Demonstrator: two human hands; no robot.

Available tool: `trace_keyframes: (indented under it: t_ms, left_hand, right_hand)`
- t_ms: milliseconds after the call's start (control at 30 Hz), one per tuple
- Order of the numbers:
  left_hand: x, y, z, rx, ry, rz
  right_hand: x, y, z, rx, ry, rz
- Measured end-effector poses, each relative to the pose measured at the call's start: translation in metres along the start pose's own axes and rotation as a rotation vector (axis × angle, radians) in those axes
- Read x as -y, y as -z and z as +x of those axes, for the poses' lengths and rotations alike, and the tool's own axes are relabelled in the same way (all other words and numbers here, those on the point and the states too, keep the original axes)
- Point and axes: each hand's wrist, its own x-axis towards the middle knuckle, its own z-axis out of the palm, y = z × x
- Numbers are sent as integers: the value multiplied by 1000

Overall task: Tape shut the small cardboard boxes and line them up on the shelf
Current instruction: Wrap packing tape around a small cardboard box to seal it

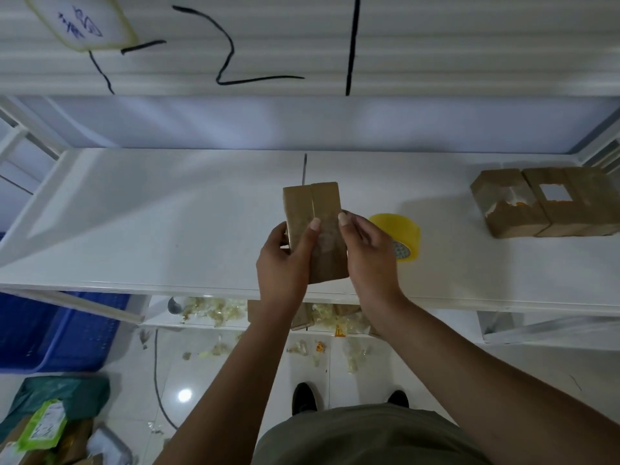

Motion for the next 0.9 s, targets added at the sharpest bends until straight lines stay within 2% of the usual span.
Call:
trace_keyframes:
  t_ms: [100, 200, 333, 400, 467, 600, 700, 800, 900]
  left_hand:
    - [-3, -5, -5, 59, 17, -95]
    - [-9, -12, -10, 90, 87, -132]
    - [-17, -15, -10, 103, 24, -78]
    - [-19, -10, -6, 187, 6, -122]
    - [-20, -6, -3, 270, 3, -150]
    - [-17, -7, -5, 214, -29, -39]
    - [-14, -1, -4, 324, 23, -90]
    - [-14, 7, 1, 375, -28, 78]
    - [-13, 10, 2, 360, -94, 526]
  right_hand:
    - [3, 3, 0, -17, 35, -10]
    - [1, 6, -1, -59, 82, -139]
    - [9, 5, 2, 191, -218, 139]
    - [8, 6, 4, 260, -176, 86]
    - [5, 9, 2, 238, -128, 32]
    - [1, 7, -2, 190, -95, 46]
    - [0, 5, -6, 220, -149, 114]
    - [-3, 6, -8, 227, -202, 112]
    - [-1, 8, -14, 137, -202, 88]
